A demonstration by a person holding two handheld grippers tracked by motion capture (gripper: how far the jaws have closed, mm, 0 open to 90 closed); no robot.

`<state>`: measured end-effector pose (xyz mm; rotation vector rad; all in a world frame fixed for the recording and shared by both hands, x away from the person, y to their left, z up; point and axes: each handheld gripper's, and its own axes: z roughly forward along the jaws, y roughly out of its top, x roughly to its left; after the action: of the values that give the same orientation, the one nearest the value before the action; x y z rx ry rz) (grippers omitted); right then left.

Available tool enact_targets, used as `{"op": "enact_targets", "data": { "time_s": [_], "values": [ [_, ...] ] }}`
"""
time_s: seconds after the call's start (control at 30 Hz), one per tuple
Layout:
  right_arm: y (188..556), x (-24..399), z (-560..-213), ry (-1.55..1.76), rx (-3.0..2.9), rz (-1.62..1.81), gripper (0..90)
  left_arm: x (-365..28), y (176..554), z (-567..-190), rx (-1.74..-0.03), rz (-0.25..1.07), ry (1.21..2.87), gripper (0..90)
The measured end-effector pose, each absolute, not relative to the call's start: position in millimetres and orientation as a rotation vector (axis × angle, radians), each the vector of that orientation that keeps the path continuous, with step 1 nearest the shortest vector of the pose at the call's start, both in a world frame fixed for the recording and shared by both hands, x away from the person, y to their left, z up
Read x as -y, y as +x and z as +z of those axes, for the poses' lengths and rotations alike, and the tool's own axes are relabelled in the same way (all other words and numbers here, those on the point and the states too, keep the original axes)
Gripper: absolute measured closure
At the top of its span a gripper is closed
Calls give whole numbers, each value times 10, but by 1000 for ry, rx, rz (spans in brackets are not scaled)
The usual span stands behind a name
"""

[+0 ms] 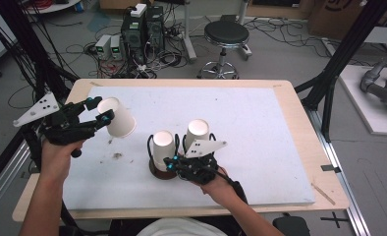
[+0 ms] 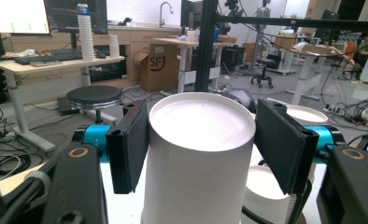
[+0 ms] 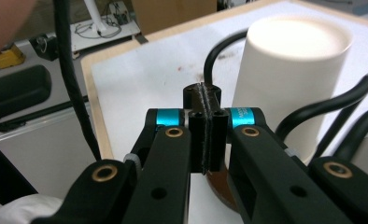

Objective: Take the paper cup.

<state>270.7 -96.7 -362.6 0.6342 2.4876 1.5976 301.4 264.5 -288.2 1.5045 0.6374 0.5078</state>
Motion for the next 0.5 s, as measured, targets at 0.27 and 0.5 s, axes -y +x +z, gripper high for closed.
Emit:
{"op": "enact_targets", "data": {
  "time_s": [0.27, 0.5],
  "values": [
    [2761, 1143, -3351, 571, -2475, 1660, 900, -2645, 3029, -2898, -649, 504, 1507, 366],
    [2859, 1345, -3104, 566, -2418, 1735, 900, -2641, 3030, -2900, -652, 499, 1506, 366]
  ]
}}
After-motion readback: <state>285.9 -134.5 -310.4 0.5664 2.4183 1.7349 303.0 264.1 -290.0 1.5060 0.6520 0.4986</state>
